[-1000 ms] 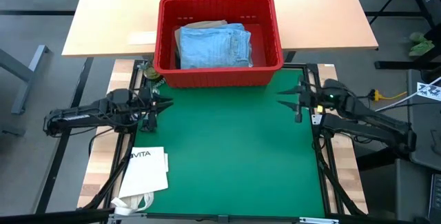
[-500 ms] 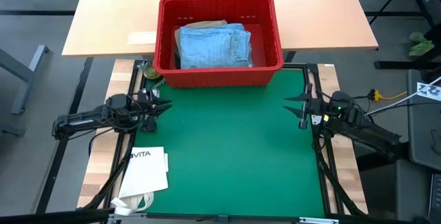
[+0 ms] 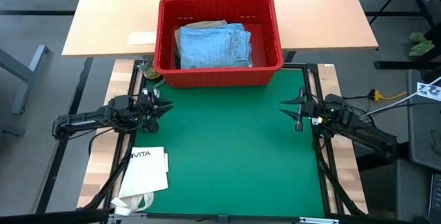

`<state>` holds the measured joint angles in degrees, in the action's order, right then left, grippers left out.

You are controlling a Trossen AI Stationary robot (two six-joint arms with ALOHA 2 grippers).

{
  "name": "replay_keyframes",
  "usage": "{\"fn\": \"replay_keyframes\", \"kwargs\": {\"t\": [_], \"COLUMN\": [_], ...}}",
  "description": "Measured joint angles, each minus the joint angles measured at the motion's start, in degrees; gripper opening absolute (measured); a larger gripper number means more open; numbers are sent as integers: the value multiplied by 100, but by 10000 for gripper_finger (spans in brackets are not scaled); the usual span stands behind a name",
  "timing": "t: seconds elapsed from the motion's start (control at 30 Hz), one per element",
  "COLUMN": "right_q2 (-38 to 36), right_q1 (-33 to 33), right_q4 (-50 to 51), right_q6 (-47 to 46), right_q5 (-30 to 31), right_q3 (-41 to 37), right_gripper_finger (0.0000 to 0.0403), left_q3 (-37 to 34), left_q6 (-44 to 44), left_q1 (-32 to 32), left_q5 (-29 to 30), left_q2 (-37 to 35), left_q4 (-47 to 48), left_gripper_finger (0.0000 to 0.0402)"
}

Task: Fold Laundry from Bin
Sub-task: Return to Home Position

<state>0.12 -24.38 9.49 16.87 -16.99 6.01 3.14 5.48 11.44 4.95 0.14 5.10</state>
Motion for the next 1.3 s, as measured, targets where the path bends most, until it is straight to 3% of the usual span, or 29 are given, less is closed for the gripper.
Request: {"fn": "replay_keyframes", "kwargs": {"t": [0.3,0.7,0.97,1.13,1.3], "right_q2": [9,72,72,74,74], "right_q1": [0,0,4,19,496], "right_q4": [-1323,-1307,-1302,-1300,-1296], "right_q6": [-147,-158,-329,-470,-468], "right_q5": [43,184,105,77,143], "right_q3": [-559,-560,-560,-560,-560], "right_gripper_finger": [140,140,140,140,140], "left_q3": [0,0,0,0,-269], "left_q6": [-2,39,39,39,-110], "left_q1": [0,0,0,0,-4], "left_q5": [-11,-614,-663,-1067,-1340], "left_q2": [0,0,0,0,6], "left_q4": [-179,-196,-216,-248,-874], "left_gripper_finger": [89,89,89,89,89]}}
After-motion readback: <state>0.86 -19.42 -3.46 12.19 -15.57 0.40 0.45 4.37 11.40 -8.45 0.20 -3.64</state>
